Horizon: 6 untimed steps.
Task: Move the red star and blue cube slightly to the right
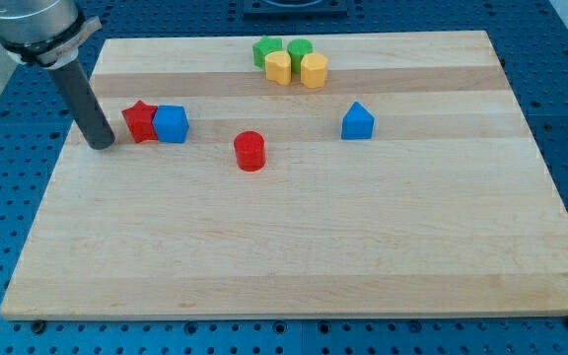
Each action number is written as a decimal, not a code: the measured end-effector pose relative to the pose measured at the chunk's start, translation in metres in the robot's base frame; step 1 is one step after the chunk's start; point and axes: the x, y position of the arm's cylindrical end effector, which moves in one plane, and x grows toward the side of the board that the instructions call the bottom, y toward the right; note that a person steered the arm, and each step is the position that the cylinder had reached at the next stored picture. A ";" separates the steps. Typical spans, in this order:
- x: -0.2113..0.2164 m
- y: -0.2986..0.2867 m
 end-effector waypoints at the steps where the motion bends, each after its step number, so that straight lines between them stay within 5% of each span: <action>1: -0.020 0.006; 6: -0.003 0.080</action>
